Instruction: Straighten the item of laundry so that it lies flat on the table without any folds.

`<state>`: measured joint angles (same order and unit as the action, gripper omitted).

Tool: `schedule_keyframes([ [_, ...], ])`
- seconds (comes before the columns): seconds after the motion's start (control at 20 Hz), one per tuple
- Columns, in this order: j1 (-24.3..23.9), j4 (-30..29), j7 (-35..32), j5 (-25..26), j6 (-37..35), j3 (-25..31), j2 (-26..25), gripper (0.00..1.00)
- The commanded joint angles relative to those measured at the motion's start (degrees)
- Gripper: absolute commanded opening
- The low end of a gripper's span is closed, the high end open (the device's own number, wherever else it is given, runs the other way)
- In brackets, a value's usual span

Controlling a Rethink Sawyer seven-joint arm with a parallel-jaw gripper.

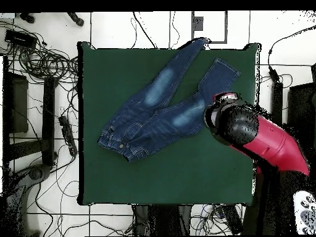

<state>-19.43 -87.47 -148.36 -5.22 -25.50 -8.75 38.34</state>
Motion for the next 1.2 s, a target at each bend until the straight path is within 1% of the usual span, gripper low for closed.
schedule_keyframes([
  [0.05, 1.6, 2.5, 5.2, 3.3, -1.2, 10.1, -6.9, 1.00],
  [0.35, 0.9, 2.8, 5.6, 4.1, -2.8, 11.7, -6.7, 1.00],
  [0.75, 1.7, 4.8, 6.4, 6.4, -6.7, 10.8, -5.3, 1.00],
  [0.95, 2.1, 7.0, 7.3, 8.7, -8.3, 9.4, -4.9, 1.00],
  [1.2, 2.2, 8.6, 8.6, 11.2, -9.8, 9.5, -4.6, 1.00],
])
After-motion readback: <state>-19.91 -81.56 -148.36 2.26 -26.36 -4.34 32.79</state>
